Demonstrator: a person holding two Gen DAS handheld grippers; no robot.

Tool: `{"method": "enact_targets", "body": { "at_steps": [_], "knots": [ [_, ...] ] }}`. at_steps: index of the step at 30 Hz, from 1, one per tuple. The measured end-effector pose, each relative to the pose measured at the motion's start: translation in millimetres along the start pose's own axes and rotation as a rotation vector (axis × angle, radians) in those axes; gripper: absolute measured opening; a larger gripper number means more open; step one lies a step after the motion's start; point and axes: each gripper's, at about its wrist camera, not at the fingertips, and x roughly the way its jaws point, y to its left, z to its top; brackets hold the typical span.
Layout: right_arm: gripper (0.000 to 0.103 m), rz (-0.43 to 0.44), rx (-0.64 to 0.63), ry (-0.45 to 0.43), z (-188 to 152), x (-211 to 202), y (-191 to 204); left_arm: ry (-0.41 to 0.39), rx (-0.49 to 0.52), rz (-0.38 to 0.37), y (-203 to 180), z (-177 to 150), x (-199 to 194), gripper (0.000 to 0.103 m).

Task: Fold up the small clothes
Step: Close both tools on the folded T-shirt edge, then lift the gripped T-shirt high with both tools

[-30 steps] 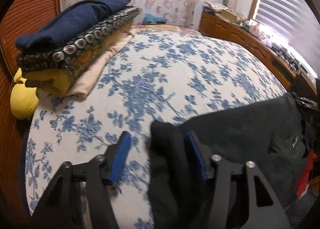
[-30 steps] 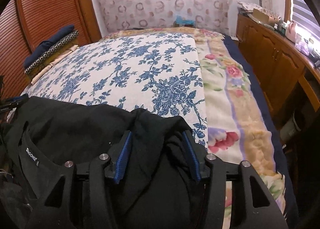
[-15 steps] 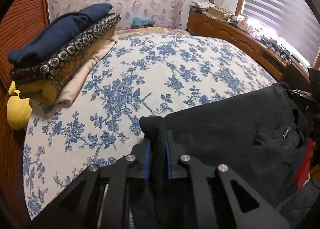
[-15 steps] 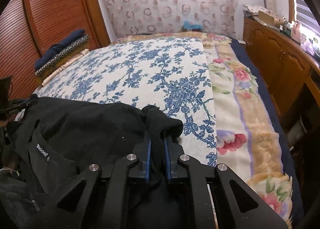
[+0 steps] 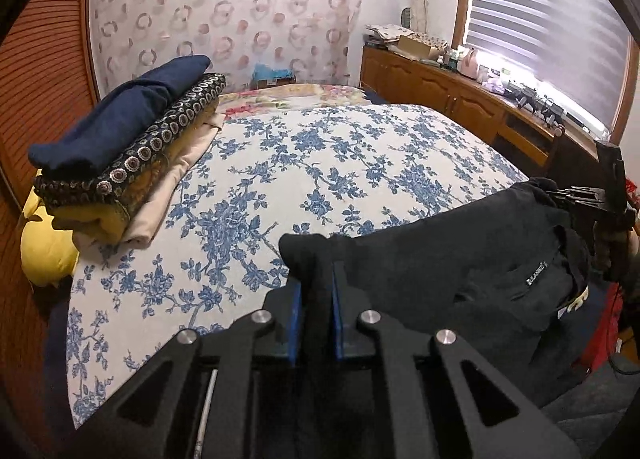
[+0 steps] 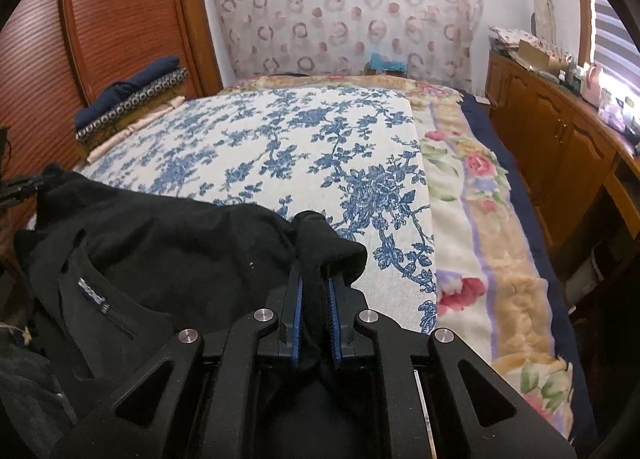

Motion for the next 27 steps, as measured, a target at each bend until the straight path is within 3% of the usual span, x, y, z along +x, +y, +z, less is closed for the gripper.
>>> {"method": "enact_targets", "body": {
  "at_steps": [13,19,27],
  "knots": [
    [0.008,-0.018,-0.012,-0.011,-2.2,5.7,1.7,-0.029,-0.014,-0.002,-3.4,-0.5,-6.4,0.009],
    [0.008,0.025,0.026,-0.134,8.2,-37.8,5.8,-0.118,0.000,-0.032,-16.2,10.9,-46.1,0.008],
    [0.008,0.034,-0.011,-0.202,19.2,-79.5,24.3,-0.210,0.019,-0.044,-23.5,19.5,-90.7,0.008]
  ]
}}
